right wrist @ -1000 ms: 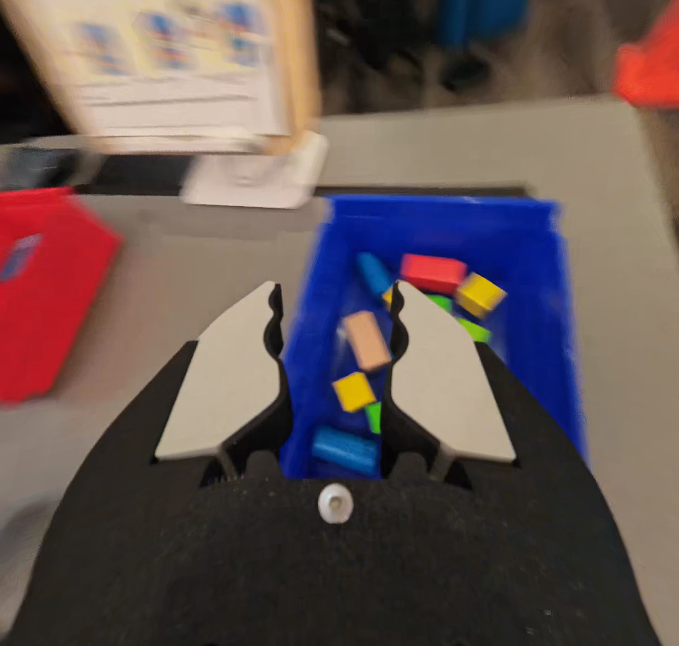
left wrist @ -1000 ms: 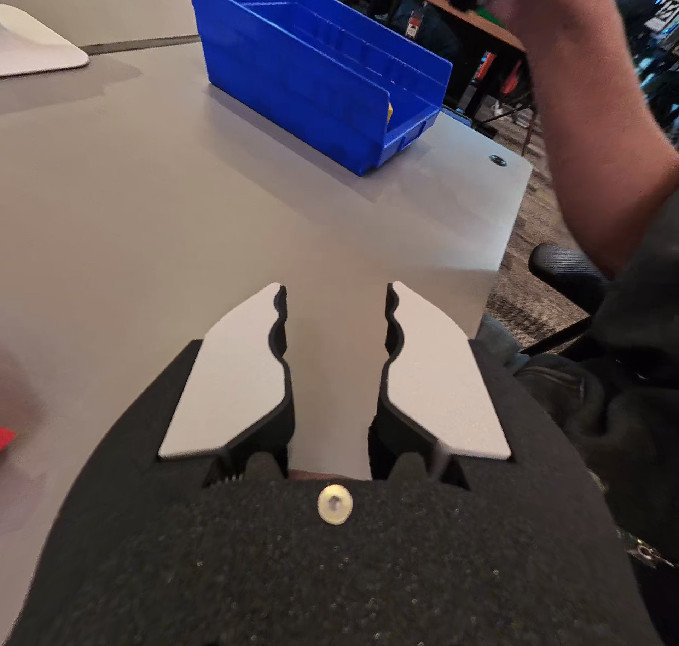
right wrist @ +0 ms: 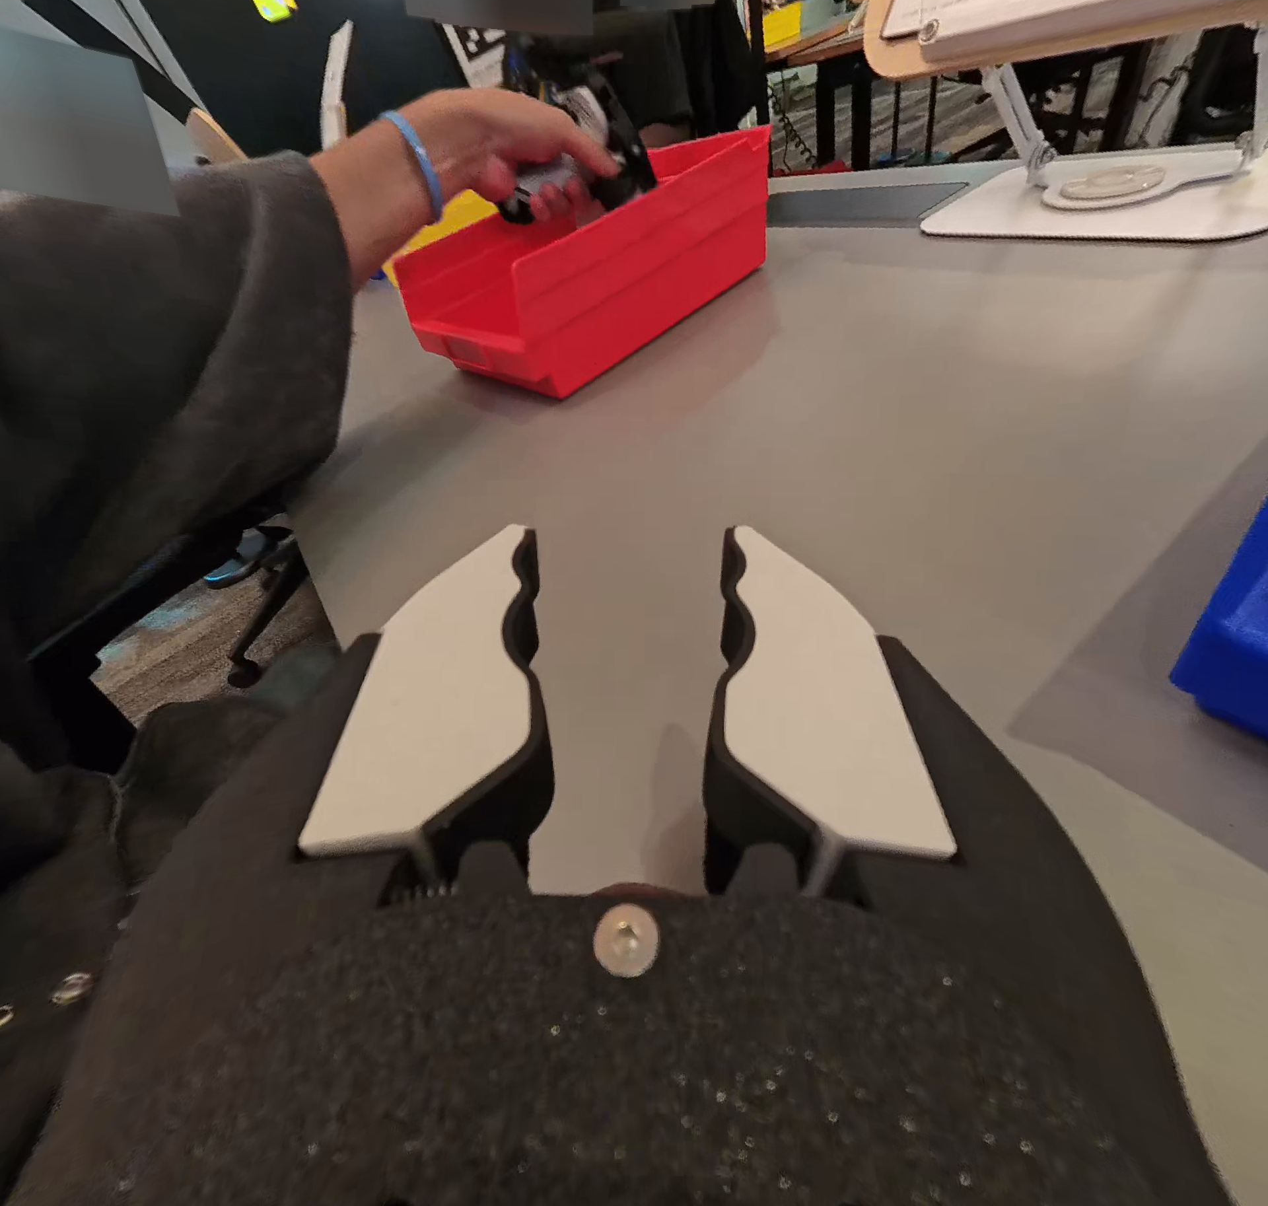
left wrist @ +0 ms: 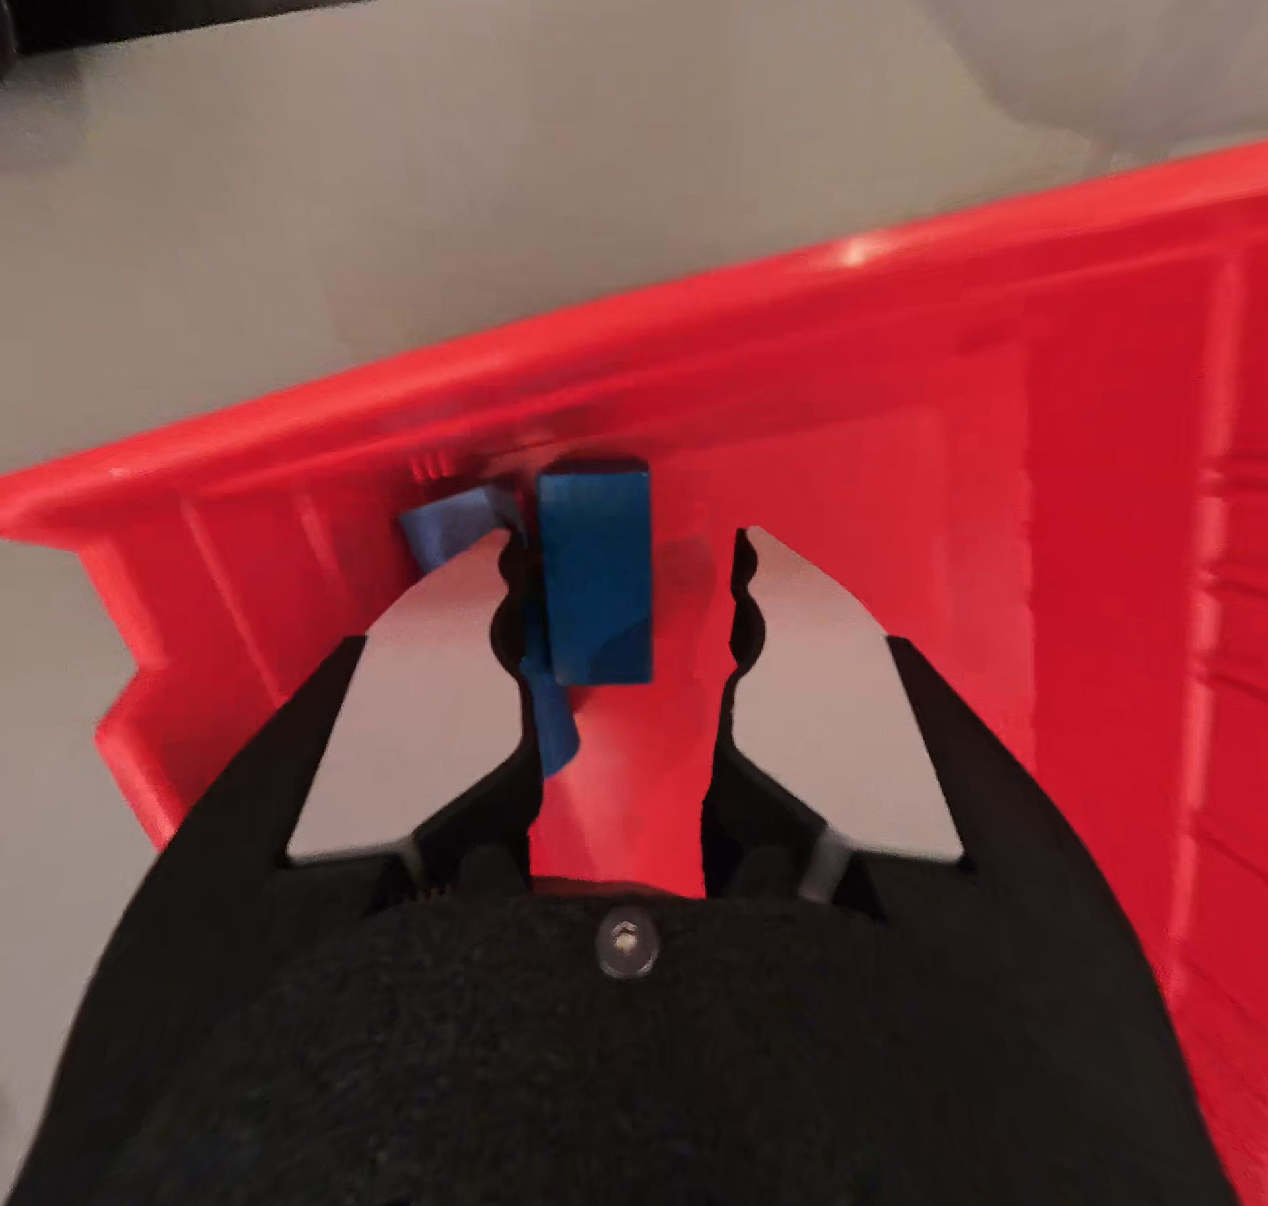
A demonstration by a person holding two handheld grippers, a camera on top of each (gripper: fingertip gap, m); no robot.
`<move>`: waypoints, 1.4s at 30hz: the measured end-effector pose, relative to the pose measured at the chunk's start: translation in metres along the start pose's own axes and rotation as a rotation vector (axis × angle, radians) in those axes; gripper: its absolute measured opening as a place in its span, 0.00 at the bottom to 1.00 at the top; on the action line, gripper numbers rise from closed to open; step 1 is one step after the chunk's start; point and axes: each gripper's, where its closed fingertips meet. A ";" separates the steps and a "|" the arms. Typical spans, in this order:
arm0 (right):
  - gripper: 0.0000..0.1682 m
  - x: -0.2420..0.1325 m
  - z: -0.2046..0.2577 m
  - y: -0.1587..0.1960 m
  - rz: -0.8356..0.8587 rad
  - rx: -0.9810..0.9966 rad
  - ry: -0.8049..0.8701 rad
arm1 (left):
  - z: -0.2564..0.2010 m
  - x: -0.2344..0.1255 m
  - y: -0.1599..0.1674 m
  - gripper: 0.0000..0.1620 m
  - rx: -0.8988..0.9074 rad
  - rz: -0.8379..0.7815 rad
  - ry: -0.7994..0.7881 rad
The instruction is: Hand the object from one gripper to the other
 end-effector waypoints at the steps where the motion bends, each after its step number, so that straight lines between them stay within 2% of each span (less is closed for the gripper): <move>1: 0.30 0.000 0.001 -0.001 -0.008 0.003 -0.014 | 0.002 0.003 0.000 0.31 -0.001 0.010 0.000; 3: 0.30 0.001 -0.001 0.002 0.005 0.011 -0.012 | 0.004 0.009 0.002 0.27 -0.017 0.022 0.004; 4: 0.30 0.002 -0.001 0.004 0.016 0.015 -0.014 | 0.007 0.011 0.003 0.21 -0.021 0.025 -0.010; 11: 0.30 0.006 0.002 0.006 0.036 0.057 -0.050 | -0.011 0.004 0.019 0.21 0.048 0.049 0.018; 15: 0.29 0.003 0.000 0.003 0.018 0.017 -0.029 | -0.048 -0.034 0.025 0.21 0.134 -0.110 0.129; 19: 0.30 0.003 -0.002 0.000 0.005 -0.036 -0.005 | -0.123 -0.089 0.047 0.20 0.284 -0.341 0.382; 23: 0.30 0.012 0.008 -0.010 -0.009 -0.013 -0.070 | -0.230 -0.145 0.096 0.20 0.420 -0.542 0.831; 26: 0.32 0.030 0.029 -0.023 -0.009 0.071 -0.183 | -0.304 -0.173 0.143 0.20 0.444 -0.615 1.186; 29: 0.34 0.044 0.066 -0.041 0.002 0.163 -0.377 | -0.356 -0.176 0.178 0.20 0.454 -0.640 1.370; 32: 0.34 0.052 0.093 -0.065 -0.024 0.306 -0.554 | -0.389 -0.160 0.200 0.21 0.481 -0.577 1.411; 35: 0.31 0.060 0.098 -0.073 -0.044 0.410 -0.612 | -0.404 -0.150 0.211 0.20 0.475 -0.557 1.426; 36: 0.20 0.060 0.101 -0.068 -0.032 0.410 -0.637 | -0.406 -0.147 0.212 0.20 0.476 -0.554 1.418; 41: 0.20 0.052 0.097 -0.056 0.007 0.408 -0.608 | -0.404 -0.136 0.221 0.21 0.457 -0.522 1.383; 42: 0.20 0.050 0.095 -0.052 0.019 0.383 -0.589 | -0.399 -0.134 0.221 0.26 0.453 -0.540 1.345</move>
Point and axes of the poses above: each gripper's, where its closed fingertips meet, x out along the fingers, y out of its underside, z = x × y across the jaws, and after that the axes turned 12 degrees about y, right-handed
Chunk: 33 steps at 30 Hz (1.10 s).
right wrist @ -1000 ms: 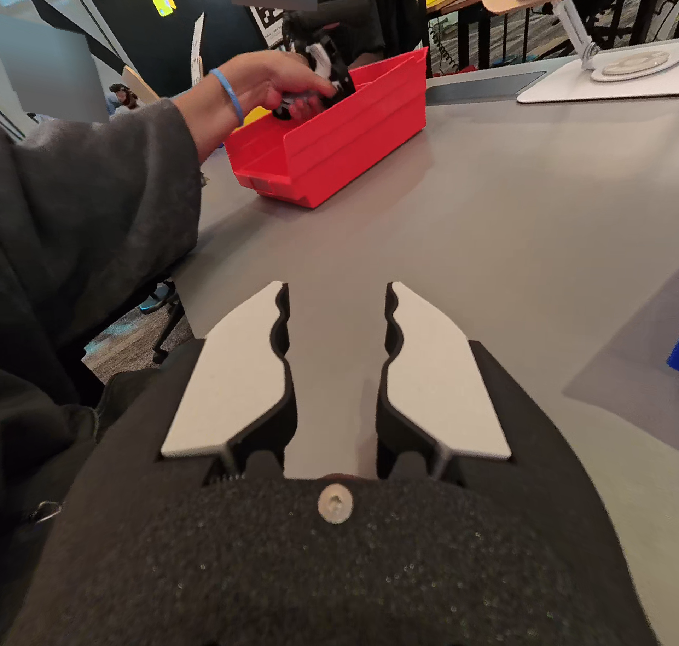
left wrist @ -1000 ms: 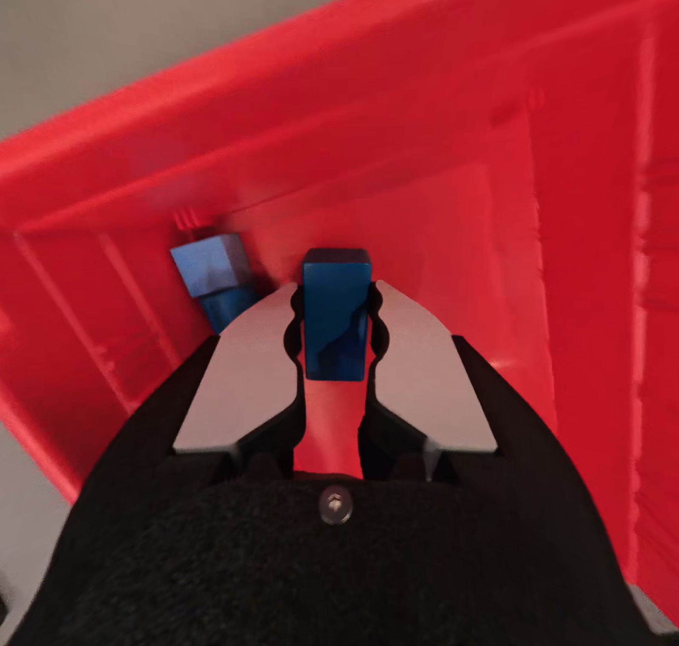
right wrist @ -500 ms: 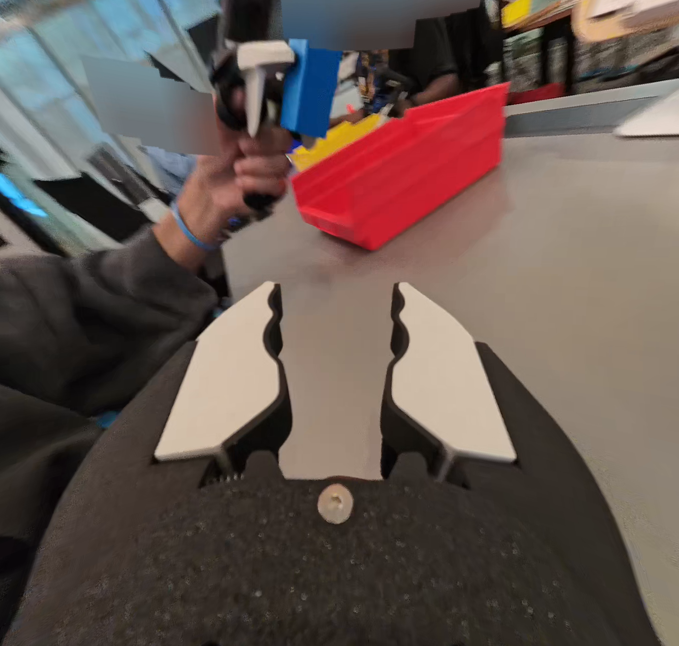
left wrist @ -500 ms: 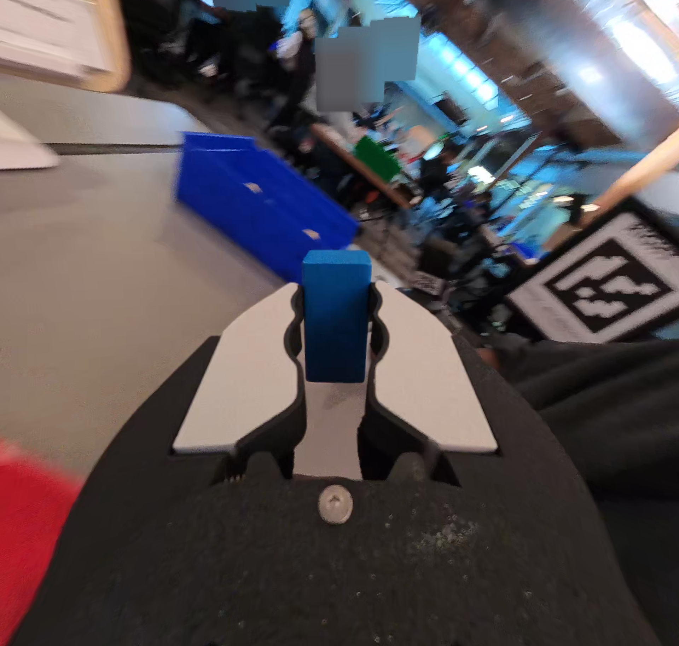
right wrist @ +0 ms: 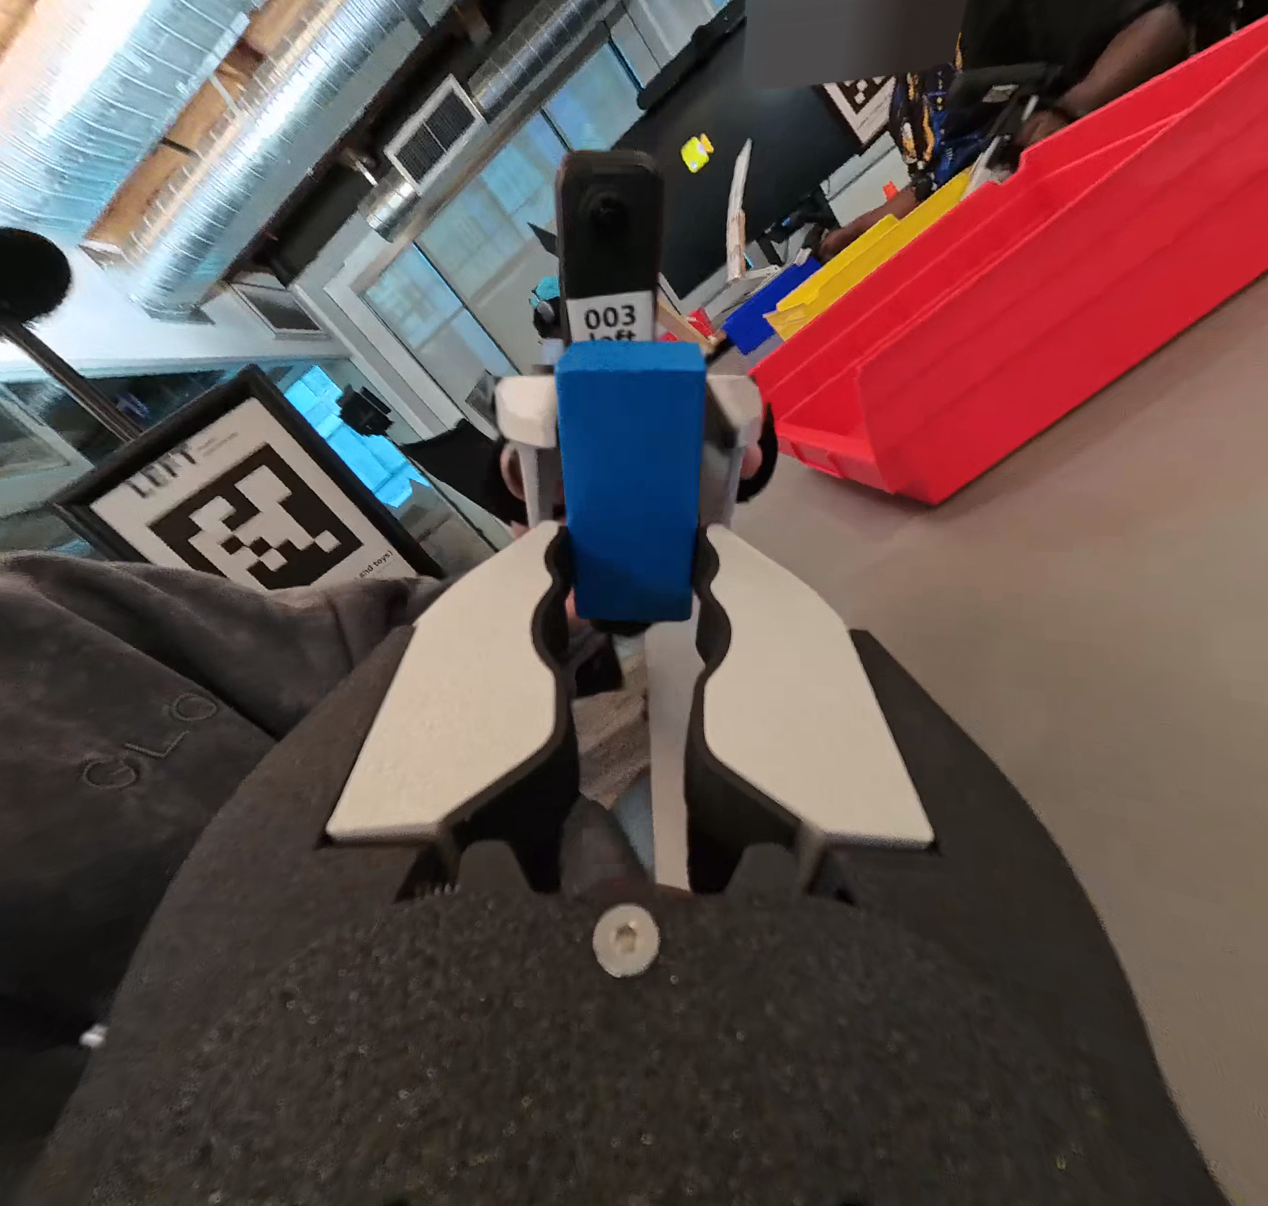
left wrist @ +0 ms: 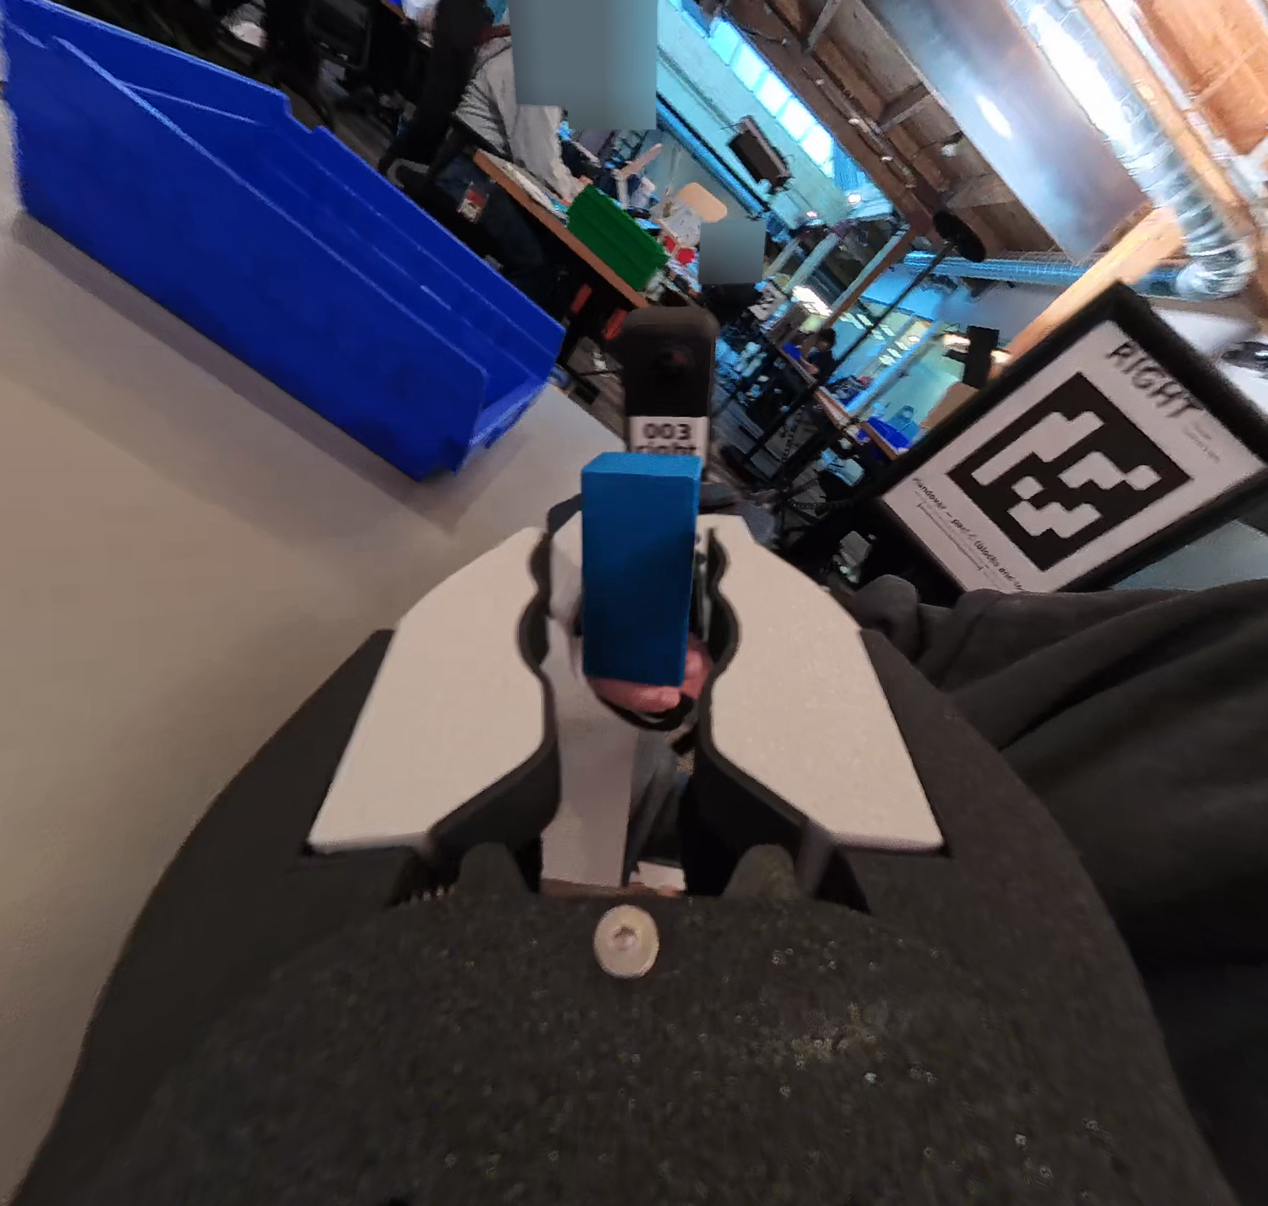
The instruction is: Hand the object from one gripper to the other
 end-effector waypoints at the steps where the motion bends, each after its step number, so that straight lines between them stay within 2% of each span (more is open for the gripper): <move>1: 0.20 -0.004 -0.003 0.003 0.011 -0.022 0.031 | 0.003 -0.007 0.002 0.35 0.017 -0.009 -0.044; 2: 0.20 -0.010 -0.007 0.004 0.019 -0.036 0.067 | 0.007 -0.014 0.005 0.38 0.028 -0.012 -0.089; 4: 0.20 -0.026 -0.016 -0.002 0.033 -0.072 0.158 | 0.014 -0.028 0.020 0.36 0.042 0.004 -0.166; 7: 0.20 -0.068 -0.042 -0.049 0.024 -0.114 0.406 | 0.027 -0.045 0.053 0.32 0.051 0.067 -0.270; 9: 0.20 -0.114 -0.082 -0.082 0.056 -0.140 0.729 | 0.035 -0.052 0.070 0.32 0.048 0.124 -0.334; 11: 0.20 -0.170 -0.129 -0.105 0.140 -0.161 1.066 | 0.035 -0.053 0.068 0.31 0.051 0.123 -0.341; 13: 0.20 -0.220 -0.167 -0.104 0.297 -0.035 1.305 | 0.034 -0.051 0.063 0.31 0.060 0.111 -0.331; 14: 0.20 -0.236 -0.180 -0.098 0.370 0.058 1.373 | 0.034 -0.051 0.062 0.31 0.062 0.111 -0.333; 19: 0.20 -0.259 -0.233 -0.077 0.536 0.336 1.527 | 0.035 -0.051 0.066 0.31 0.046 0.120 -0.339; 25: 0.21 -0.272 -0.265 -0.065 0.651 0.438 1.698 | 0.033 -0.054 0.064 0.30 0.065 0.121 -0.344; 28: 0.21 -0.275 -0.271 -0.058 0.664 0.467 1.710 | 0.033 -0.056 0.064 0.30 0.072 0.131 -0.349; 33: 0.21 -0.262 -0.273 -0.049 0.670 0.482 1.616 | 0.033 -0.056 0.063 0.31 0.073 0.134 -0.343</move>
Point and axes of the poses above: each gripper's, where its closed fingertips meet, x out along the fingers, y out of its underside, z = x × y across the jaws, and after that the axes turned 12 degrees about y, right-handed
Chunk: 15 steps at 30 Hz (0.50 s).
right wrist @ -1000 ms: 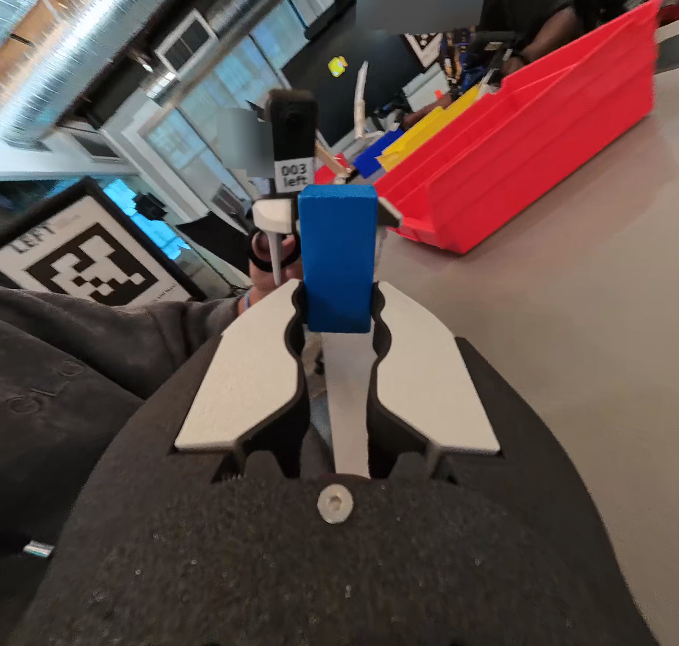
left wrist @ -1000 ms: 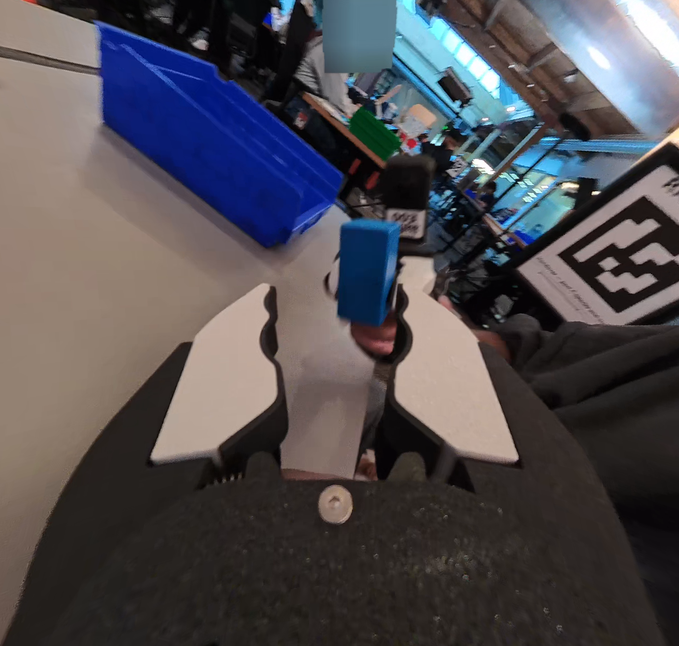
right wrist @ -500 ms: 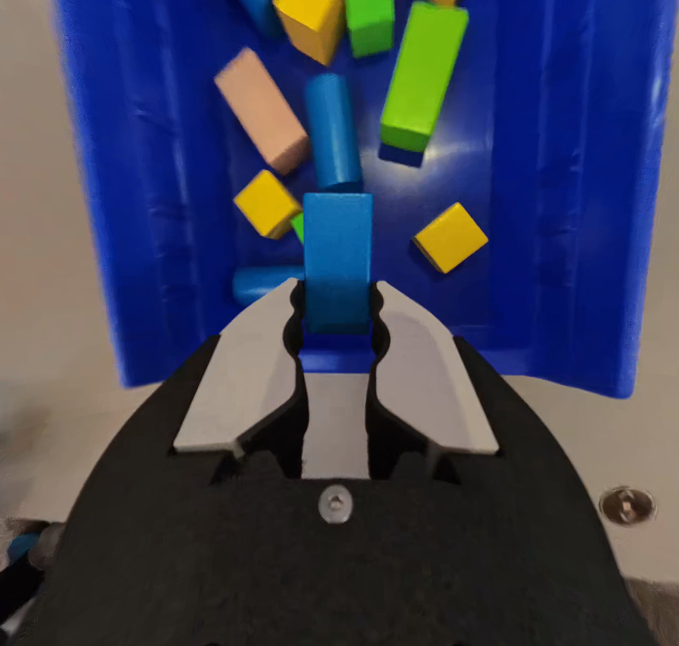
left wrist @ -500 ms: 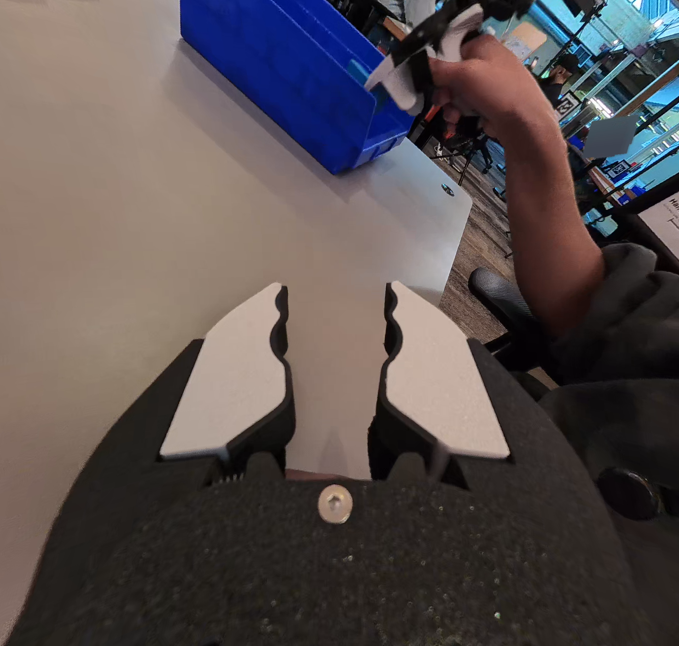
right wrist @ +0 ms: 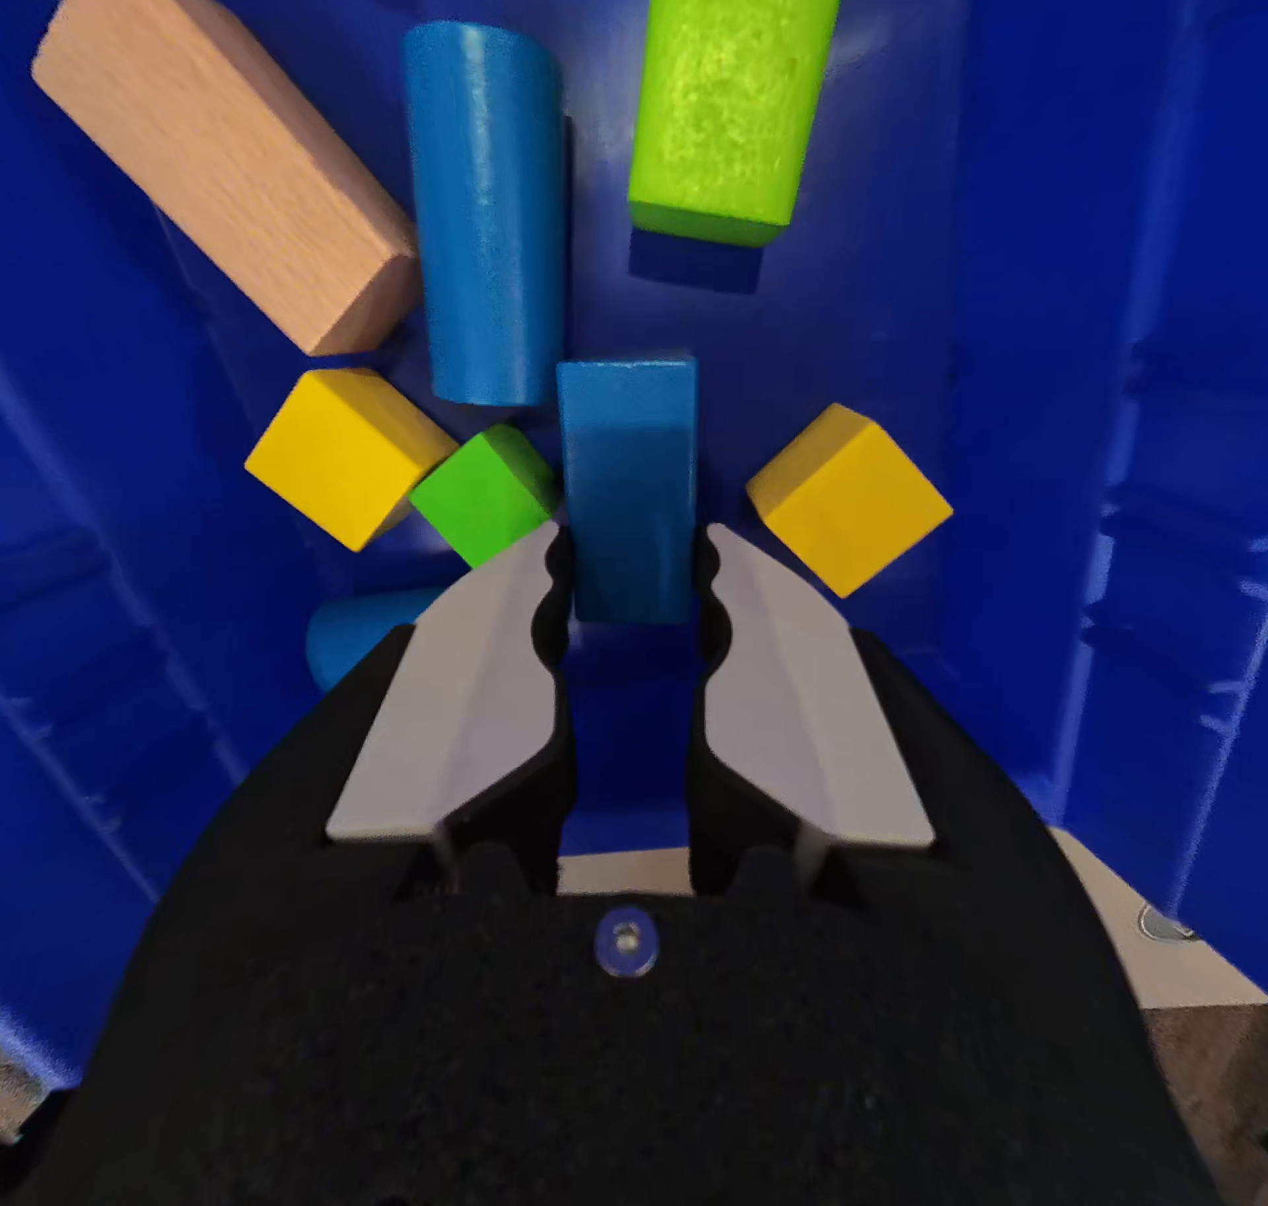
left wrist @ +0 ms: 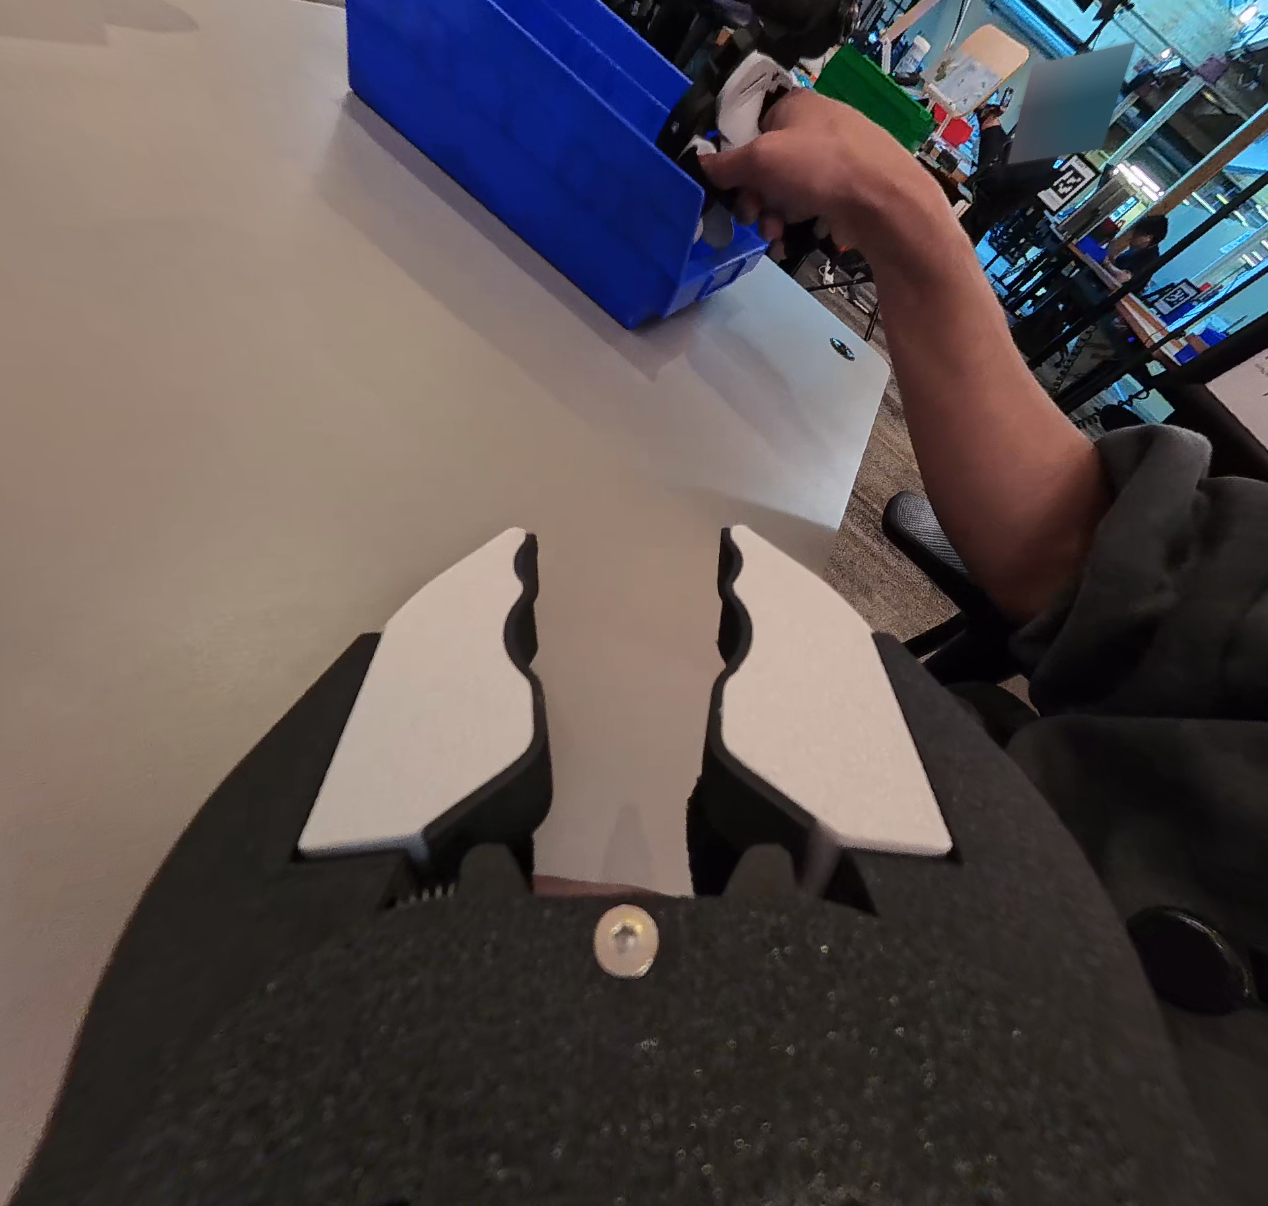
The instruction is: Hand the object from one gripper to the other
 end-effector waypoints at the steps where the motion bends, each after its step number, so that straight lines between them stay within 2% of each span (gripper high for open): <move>1: 0.21 0.000 -0.001 0.000 -0.008 -0.003 0.003 | 0.000 0.000 0.000 0.31 -0.002 0.003 0.000; 3: 0.28 -0.011 -0.005 0.000 -0.035 -0.024 0.011 | 0.000 0.000 0.000 0.31 -0.002 0.001 -0.003; 5: 0.29 -0.048 -0.016 -0.006 -0.136 -0.032 0.027 | 0.001 -0.001 0.000 0.31 0.006 0.005 -0.012; 8: 0.27 -0.142 -0.019 -0.018 -0.472 -0.050 -0.068 | 0.006 -0.003 0.000 0.31 0.020 0.009 -0.043; 10: 0.27 -0.197 0.002 -0.010 -0.743 -0.152 -0.215 | 0.009 -0.005 -0.001 0.31 0.020 0.005 -0.064; 12: 0.29 -0.220 0.040 0.023 -0.948 -0.302 -0.421 | 0.015 -0.010 -0.002 0.31 0.020 0.001 -0.099; 13: 0.28 -0.220 0.064 0.049 -0.988 -0.369 -0.549 | 0.018 -0.013 -0.005 0.31 0.020 -0.004 -0.116; 15: 0.28 -0.205 0.108 0.110 -0.963 -0.444 -0.828 | 0.024 -0.024 -0.014 0.31 0.029 -0.024 -0.168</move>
Point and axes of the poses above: each gripper's, where its closed fingertips meet, x out along the fingers, y out of its underside, z = x × y across the jaws, and after that the axes turned 12 degrees about y, right-handed
